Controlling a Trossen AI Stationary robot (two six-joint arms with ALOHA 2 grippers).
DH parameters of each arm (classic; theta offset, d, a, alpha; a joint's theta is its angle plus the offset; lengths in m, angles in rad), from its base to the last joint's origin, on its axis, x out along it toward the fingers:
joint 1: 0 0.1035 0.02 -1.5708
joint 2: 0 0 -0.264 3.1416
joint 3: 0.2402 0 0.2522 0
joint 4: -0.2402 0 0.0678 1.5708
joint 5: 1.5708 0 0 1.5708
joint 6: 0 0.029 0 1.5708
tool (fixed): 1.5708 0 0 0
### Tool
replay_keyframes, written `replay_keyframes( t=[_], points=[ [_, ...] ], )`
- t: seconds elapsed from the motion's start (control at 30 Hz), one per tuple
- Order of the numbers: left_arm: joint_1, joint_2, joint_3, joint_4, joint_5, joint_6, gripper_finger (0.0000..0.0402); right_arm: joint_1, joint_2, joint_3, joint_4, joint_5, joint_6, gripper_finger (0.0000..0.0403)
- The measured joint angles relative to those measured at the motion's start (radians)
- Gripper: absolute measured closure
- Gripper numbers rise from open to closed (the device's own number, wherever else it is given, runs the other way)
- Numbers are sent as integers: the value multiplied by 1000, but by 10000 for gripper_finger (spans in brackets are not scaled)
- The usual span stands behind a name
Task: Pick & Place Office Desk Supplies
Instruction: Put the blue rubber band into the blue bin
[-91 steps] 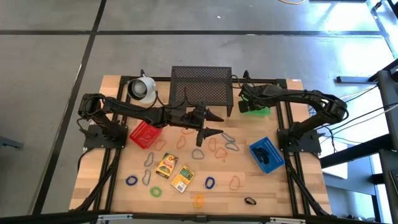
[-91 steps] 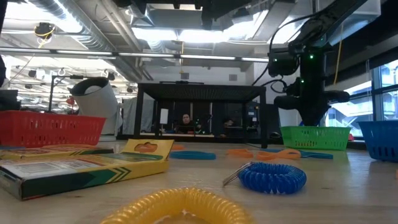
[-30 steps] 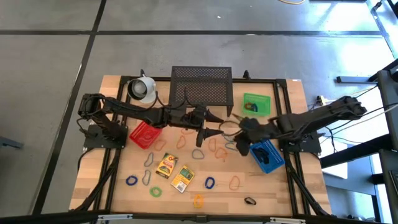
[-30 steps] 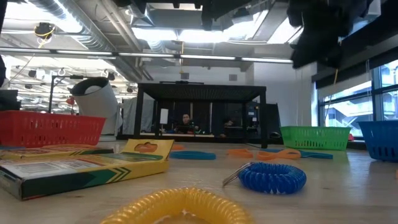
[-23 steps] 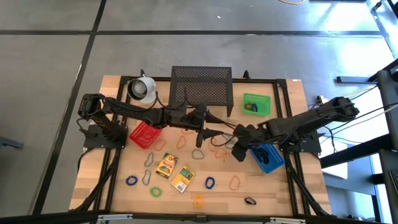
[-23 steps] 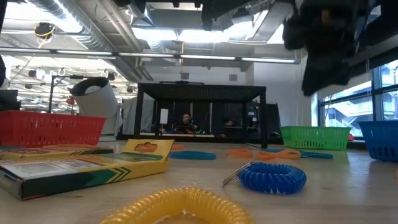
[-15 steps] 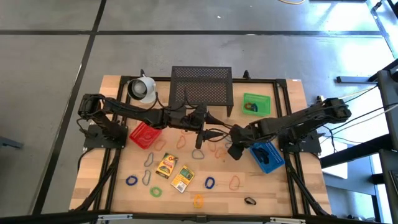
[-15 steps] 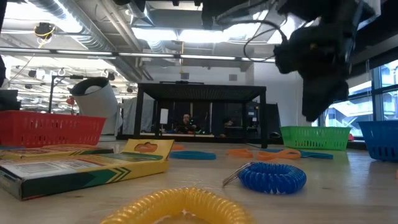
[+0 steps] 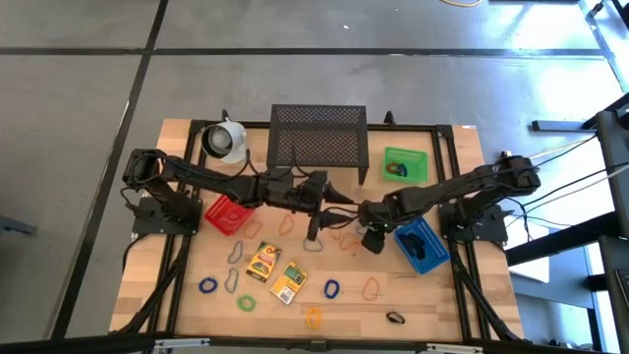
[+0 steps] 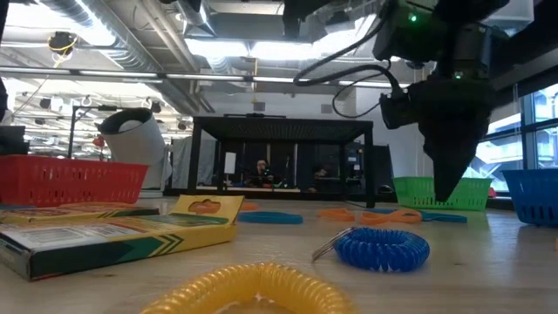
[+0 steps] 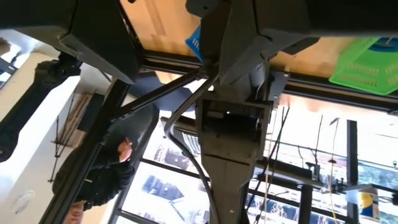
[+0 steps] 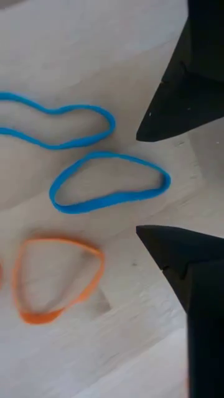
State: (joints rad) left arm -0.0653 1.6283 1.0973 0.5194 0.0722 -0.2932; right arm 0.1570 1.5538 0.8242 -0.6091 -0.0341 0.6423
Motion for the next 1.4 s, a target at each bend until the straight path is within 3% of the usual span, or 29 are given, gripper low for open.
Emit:
replay_keyframes(
  t=[0.57,0.7,1.0,1.2,1.4],
  points=[
    [-6,0,0,0,-54,0,178,0,116,6,-4,54,-138,206],
    [-6,0,0,0,-54,-1,178,0,117,4,-5,57,-138,251],
    [-6,0,0,9,-54,-1,178,-1,118,4,14,14,-183,393],
    [-8,0,0,92,-54,-1,178,0,75,-5,9,-16,-223,392],
    [-20,0,0,173,-51,-1,178,1,-75,-5,8,-44,-239,398]
  ],
)
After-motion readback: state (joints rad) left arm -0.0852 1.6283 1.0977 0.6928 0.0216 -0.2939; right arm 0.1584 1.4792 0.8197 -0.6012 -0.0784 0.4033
